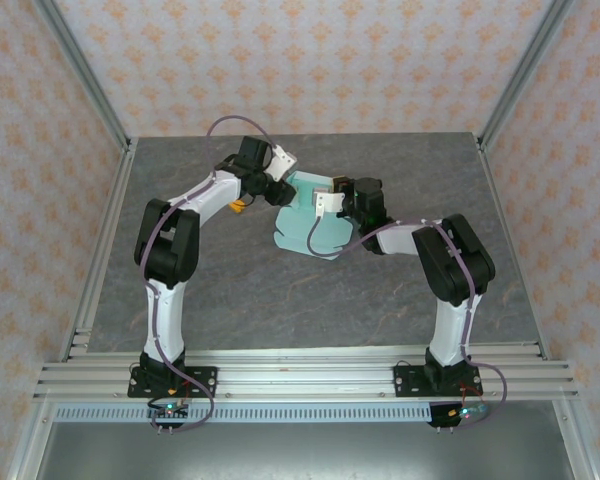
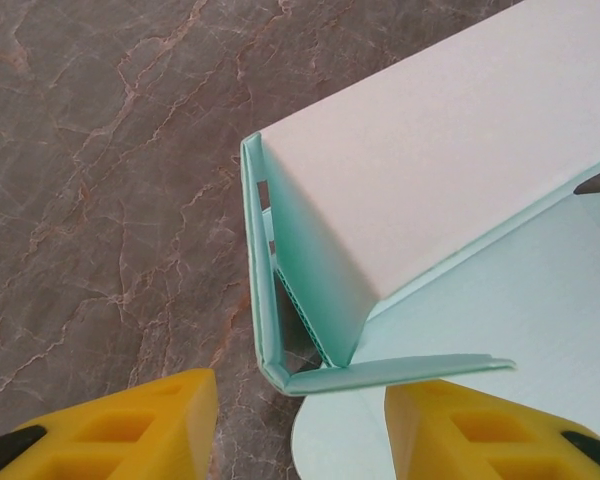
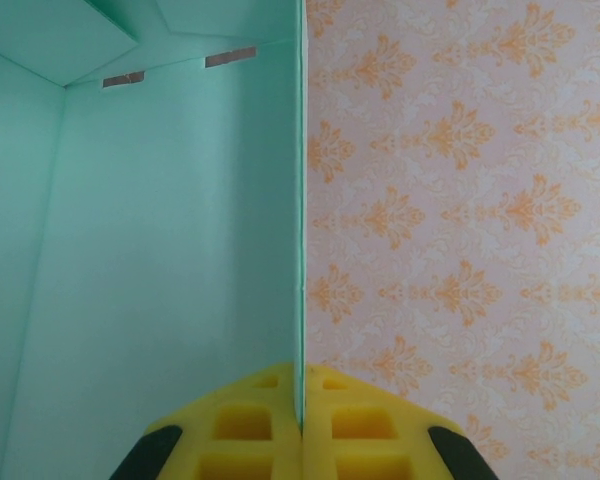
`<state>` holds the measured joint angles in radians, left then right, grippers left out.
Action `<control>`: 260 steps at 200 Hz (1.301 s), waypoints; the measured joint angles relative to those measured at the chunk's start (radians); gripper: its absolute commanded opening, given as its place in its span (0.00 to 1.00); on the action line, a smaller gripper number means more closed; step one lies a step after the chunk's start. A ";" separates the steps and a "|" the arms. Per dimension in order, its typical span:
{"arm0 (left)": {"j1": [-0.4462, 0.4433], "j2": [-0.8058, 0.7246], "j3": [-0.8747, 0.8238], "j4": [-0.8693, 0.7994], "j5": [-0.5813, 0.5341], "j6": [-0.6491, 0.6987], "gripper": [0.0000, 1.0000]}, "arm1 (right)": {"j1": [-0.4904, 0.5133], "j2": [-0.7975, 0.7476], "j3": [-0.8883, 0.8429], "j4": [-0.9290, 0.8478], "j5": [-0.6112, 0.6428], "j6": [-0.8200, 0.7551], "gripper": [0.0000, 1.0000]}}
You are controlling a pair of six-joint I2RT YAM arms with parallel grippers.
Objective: Fold the paper box
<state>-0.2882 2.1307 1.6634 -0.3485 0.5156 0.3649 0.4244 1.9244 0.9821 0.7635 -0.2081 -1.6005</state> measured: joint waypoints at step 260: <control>-0.006 0.036 -0.150 0.273 0.084 -0.119 0.36 | -0.003 0.030 -0.008 0.052 0.009 -0.076 0.00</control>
<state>-0.2947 2.1666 1.5135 -0.0753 0.5991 0.2462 0.4217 1.9545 0.9741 0.8154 -0.1993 -1.6768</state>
